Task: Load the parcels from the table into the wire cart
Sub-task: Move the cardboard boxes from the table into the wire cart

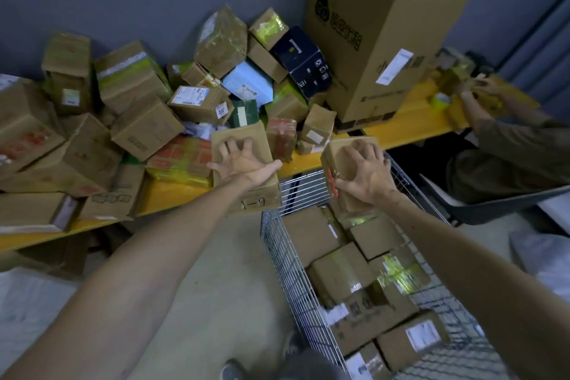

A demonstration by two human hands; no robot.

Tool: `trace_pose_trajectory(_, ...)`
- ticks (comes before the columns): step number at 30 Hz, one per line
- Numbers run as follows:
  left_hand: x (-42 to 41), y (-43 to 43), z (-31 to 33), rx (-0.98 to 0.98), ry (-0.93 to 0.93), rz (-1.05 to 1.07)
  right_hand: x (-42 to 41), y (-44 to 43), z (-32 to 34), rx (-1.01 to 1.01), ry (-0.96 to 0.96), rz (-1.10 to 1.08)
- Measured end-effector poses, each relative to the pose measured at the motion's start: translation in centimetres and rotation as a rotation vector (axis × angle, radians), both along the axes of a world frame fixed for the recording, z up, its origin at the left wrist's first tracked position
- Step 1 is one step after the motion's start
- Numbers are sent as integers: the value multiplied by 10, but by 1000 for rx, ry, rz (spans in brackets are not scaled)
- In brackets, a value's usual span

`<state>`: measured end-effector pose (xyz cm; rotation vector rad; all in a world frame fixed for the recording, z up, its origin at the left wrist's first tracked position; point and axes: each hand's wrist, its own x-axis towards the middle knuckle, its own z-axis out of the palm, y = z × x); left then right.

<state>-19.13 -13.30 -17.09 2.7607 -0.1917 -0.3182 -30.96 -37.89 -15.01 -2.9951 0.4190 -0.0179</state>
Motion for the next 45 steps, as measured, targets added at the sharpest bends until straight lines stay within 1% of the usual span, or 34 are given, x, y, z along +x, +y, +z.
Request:
trace_pose_trajectory(3,-30,-8,-4,10,-20,6,-26,-12,-16,-2,-5,22)
trace_pose_trajectory(8,-76,-27,-32,18,37,36,-61,-36,-67,-18,77,79)
trace_pose_trajectory(13,-115,-56,-76,60,73,69,-97,-55,-144,-13,210,177)
trace_pose_trajectory(16,-124,-79,-95,94,46,41,-114,-64,-192,10,284,209)
trace_pose_trajectory(20,-118,-113,-114,131,12,-1,-134,-60,-248,94,318,192)
trace_pose_trajectory(24,-99,-146,-136,107,-32,-28,-148,-51,-298,181,310,178)
trace_pose_trajectory(28,-85,-180,-174,94,-97,-82,-152,-44,-358,210,302,243)
trace_pose_trajectory(30,-83,-196,-196,54,-108,-124,-156,-40,-387,253,307,218)
trace_pose_trajectory(32,-81,-208,-219,28,-116,-158,-160,-37,-414,290,268,209)
trace_pose_trajectory(35,-80,-217,-258,35,-106,-210,-164,-36,-450,269,227,272)
trace_pose_trajectory(38,-76,-222,-293,32,-108,-221,-165,-33,-477,235,266,307)
trace_pose_trajectory(41,-67,-224,-325,45,-102,-195,-166,-31,-501,228,272,309)
trace_pose_trajectory(45,-62,-226,-367,19,-71,-126,-167,-24,-527,245,200,373)
